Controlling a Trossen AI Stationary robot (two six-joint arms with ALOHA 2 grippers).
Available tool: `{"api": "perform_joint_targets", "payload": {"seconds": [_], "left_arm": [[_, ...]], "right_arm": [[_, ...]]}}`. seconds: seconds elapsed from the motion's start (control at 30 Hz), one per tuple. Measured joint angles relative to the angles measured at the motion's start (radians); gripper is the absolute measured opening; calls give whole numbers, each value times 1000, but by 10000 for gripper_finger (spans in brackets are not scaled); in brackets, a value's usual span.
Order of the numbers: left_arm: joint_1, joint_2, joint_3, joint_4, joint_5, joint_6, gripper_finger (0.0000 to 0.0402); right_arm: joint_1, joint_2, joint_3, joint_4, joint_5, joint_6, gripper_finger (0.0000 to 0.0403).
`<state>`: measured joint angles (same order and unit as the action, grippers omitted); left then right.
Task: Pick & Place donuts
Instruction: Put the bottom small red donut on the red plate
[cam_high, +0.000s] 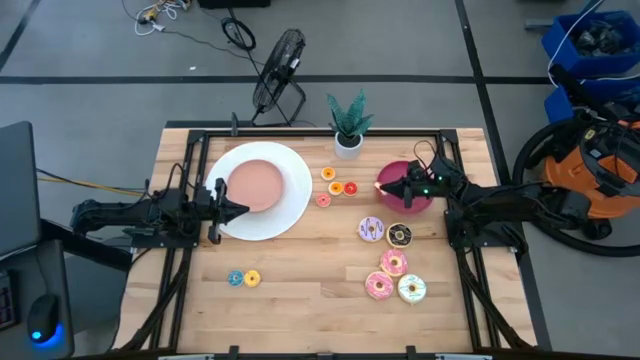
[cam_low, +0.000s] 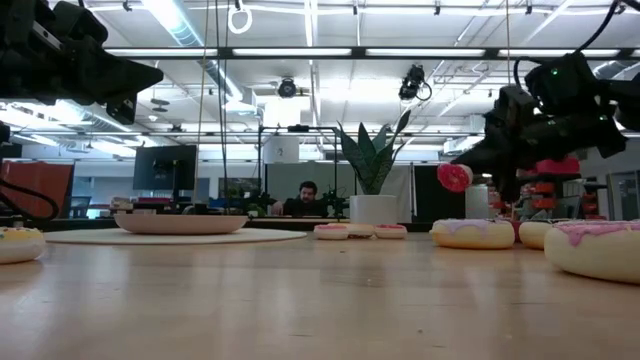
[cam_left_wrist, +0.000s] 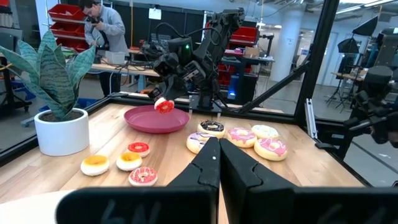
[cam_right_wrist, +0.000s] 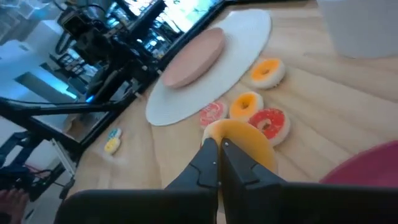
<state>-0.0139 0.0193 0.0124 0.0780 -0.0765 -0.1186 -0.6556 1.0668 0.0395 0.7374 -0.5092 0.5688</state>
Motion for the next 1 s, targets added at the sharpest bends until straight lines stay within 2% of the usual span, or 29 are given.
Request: {"api": "perform_joint_targets", "payload": {"seconds": [0.1, 0.17, 0.43, 0.6, 0.73, 1.0], "left_arm": [[0, 0, 0, 0, 0, -1, 7], [0, 0, 0, 0, 0, -1, 7], [0, 0, 0, 7, 0, -1, 7], [0, 0, 0, 18, 0, -1, 7], [0, 0, 0, 19, 0, 0, 7], [0, 0, 0, 26, 0, 0, 7]], "right_arm": [[-13, 0, 0, -120, 114, 16, 0], [-34, 1, 0, -201, 154, 30, 0], [-99, 2, 0, -197, 109, 131, 0], [-135, 29, 0, -288, 157, 132, 0], [-157, 40, 1, -296, 166, 125, 0], [-159, 38, 1, -286, 201, 101, 25]]}}
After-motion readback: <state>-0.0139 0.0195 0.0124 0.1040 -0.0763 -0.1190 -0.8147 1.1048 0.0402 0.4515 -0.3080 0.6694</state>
